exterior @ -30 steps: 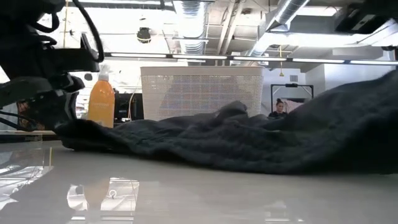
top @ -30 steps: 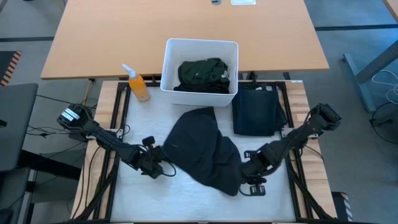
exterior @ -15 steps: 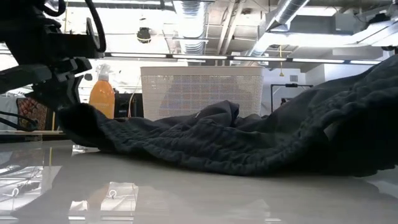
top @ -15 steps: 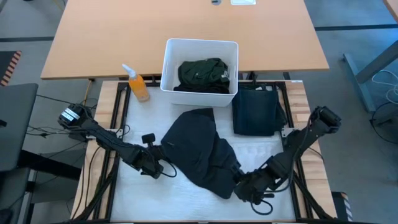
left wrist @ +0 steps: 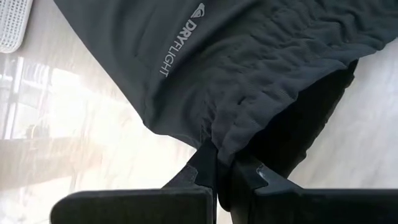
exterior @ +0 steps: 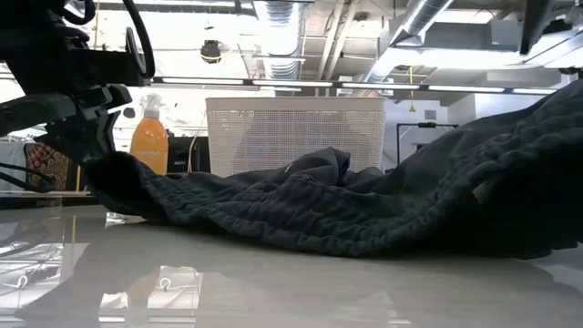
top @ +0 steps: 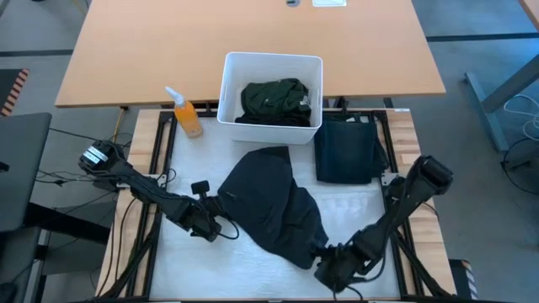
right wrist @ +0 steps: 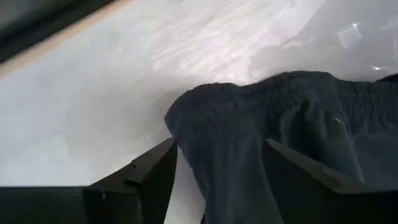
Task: Fold laundry
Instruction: Fold the black shorts
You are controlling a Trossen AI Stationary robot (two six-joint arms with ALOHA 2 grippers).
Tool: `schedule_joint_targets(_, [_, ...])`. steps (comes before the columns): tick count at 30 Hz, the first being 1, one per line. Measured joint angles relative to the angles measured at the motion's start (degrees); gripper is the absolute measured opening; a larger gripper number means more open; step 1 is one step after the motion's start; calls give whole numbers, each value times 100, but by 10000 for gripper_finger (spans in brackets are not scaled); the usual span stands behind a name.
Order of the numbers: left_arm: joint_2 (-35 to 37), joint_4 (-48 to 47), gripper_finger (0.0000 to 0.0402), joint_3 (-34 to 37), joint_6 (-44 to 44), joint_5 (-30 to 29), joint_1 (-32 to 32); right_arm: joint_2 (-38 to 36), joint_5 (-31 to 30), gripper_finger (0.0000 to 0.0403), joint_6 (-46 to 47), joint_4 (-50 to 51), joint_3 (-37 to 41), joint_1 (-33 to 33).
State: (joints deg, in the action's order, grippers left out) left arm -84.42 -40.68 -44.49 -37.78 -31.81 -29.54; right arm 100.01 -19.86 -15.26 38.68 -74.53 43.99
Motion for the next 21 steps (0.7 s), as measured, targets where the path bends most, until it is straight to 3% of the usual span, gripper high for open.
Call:
schedule_joint_targets(15, [0,29,0,0,26,80,0,811,-115,262,-476,-349,-233,-216])
schedule_joint_targets(18, [0,21,0,0,66,154,-7,811,-117,242,-473,-343,-233,-257])
schedule_joint_targets(21, [0,19,0,0,140,151,-9,811,-117,188,-473,-420,-233,-262])
